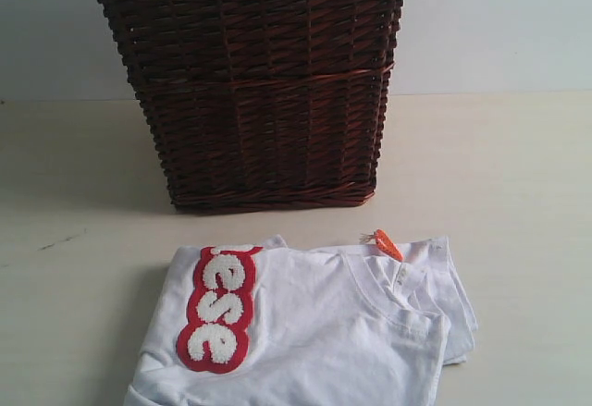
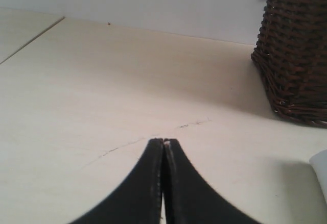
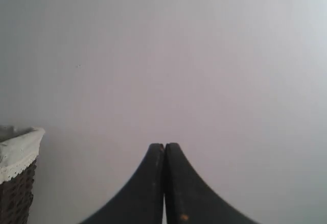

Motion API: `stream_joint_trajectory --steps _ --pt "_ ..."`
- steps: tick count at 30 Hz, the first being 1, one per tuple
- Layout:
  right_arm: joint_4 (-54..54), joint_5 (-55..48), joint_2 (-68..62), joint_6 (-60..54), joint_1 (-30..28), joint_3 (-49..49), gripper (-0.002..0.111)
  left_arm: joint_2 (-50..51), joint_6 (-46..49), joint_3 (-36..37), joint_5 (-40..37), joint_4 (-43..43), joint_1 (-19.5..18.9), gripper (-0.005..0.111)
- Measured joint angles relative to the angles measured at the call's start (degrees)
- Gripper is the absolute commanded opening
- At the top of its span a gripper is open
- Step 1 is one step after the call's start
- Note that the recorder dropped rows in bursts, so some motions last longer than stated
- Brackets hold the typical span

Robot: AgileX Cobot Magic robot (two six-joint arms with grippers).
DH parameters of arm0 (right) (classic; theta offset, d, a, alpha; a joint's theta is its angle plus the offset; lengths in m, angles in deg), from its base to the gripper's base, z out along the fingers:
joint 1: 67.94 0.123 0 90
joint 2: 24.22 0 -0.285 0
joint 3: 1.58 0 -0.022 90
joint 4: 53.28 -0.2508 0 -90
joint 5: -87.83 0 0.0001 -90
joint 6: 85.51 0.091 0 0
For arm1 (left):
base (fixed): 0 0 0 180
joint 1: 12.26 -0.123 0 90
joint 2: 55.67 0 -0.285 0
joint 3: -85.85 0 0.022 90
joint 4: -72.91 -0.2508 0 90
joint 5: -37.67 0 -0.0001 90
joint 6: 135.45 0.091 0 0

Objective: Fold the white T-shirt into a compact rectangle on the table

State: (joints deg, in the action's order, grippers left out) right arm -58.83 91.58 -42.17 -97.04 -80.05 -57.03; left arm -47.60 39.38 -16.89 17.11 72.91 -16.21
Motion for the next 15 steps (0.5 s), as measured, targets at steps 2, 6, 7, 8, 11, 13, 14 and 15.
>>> stream_joint_trajectory --steps 2,6,7,8,11,13,14,15 --pt "0.0 0.3 2.8 1.7 0.0 -3.4 0.000 0.0 0.0 0.0 0.0 0.0 0.0 0.000" --pt "0.0 0.4 7.2 7.2 0.0 -10.6 0.000 0.0 0.0 0.0 0.0 0.0 0.0 0.000" --pt "0.0 0.4 7.7 8.5 0.0 -12.3 0.000 0.0 0.0 0.0 0.0 0.0 0.0 0.000" --pt "0.0 0.4 8.2 9.8 0.0 -14.1 0.000 0.0 0.0 0.0 0.0 0.0 0.0 0.000" --pt "0.0 0.4 8.6 11.5 0.0 -18.6 0.000 0.0 0.1 0.0 0.0 0.0 0.0 0.000" --pt "0.4 0.0 8.7 11.8 0.0 -20.8 0.000 0.0 0.1 0.0 0.0 0.0 0.0 0.000" --pt "0.7 -0.8 8.7 11.8 0.0 -21.3 0.000 0.0 0.1 0.0 0.0 0.0 0.0 0.000" --pt "1.0 -2.2 8.7 12.0 0.0 -21.4 0.000 0.0 0.1 0.0 0.0 0.0 0.0 0.000"
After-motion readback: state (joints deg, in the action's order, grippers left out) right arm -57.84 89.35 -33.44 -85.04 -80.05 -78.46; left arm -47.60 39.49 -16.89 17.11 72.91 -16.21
